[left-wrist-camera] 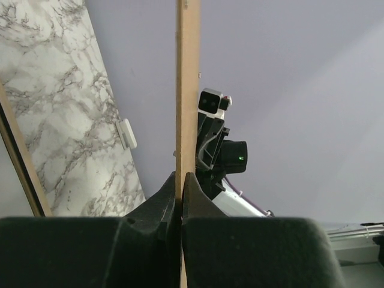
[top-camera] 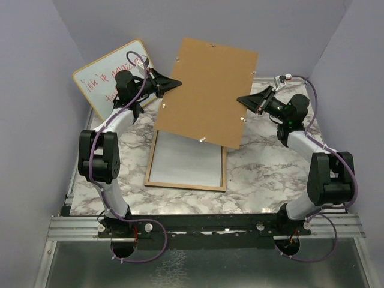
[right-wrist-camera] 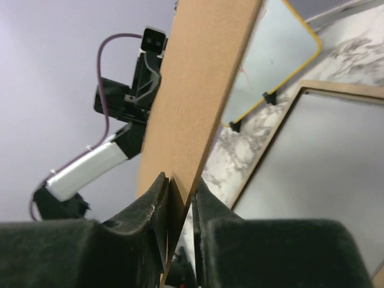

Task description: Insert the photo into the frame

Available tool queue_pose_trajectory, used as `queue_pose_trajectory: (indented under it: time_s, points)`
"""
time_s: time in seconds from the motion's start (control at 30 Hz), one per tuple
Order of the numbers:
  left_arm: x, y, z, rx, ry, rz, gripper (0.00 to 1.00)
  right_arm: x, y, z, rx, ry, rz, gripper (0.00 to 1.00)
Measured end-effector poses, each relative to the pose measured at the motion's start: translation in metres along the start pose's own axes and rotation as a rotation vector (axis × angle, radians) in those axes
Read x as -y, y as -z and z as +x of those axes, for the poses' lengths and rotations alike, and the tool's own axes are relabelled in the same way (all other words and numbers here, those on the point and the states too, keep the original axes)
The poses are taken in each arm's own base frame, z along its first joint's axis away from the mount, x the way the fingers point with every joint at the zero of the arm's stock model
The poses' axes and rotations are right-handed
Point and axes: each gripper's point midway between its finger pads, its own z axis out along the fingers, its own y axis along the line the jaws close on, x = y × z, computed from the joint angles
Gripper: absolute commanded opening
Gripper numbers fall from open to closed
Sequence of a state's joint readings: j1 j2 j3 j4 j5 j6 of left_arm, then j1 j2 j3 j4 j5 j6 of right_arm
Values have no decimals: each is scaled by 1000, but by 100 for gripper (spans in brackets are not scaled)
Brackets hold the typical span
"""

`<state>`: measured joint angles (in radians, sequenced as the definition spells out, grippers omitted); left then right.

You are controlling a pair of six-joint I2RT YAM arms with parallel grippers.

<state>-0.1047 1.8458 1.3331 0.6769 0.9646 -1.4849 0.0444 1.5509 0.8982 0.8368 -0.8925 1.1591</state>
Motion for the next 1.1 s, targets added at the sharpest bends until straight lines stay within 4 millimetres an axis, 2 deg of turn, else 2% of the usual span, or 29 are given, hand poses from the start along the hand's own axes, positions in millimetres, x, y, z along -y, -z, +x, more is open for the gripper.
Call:
queue_pose_trajectory:
  time_s: [0.07,0.17,0.23,0.33,0.47,0.63,0.7,0.8,0.93,1.1]
  points:
    - [1,0,0,1,-3,2,11,0,0,1,-6,-20,-7,11]
    - [0,1,-1,4,-13,5,11,0,-1,2,-12,-43,-11,33]
    - [-3,1,-1,7,-13,2,8,-2,-2,3,-14,-45,-16,41]
    - [-11,2,4,3,9,-12,6,-7,-7,10,-31,-50,-31,45]
    - [-20,4,7,4,35,-27,6,-10,-14,20,-55,-59,-43,27]
    - [-20,4,7,5,36,-25,9,-10,-19,19,-39,-79,-33,2]
    - [-21,4,7,8,19,-21,18,-6,-19,19,-36,-107,-11,1]
    - [-26,6,7,15,3,-25,40,0,-19,22,-41,-134,26,1]
    - [-50,13,10,36,26,-69,66,1,-20,22,-55,-105,89,1]
    - [-85,33,12,88,65,-140,75,0,-17,19,-76,-62,208,1]
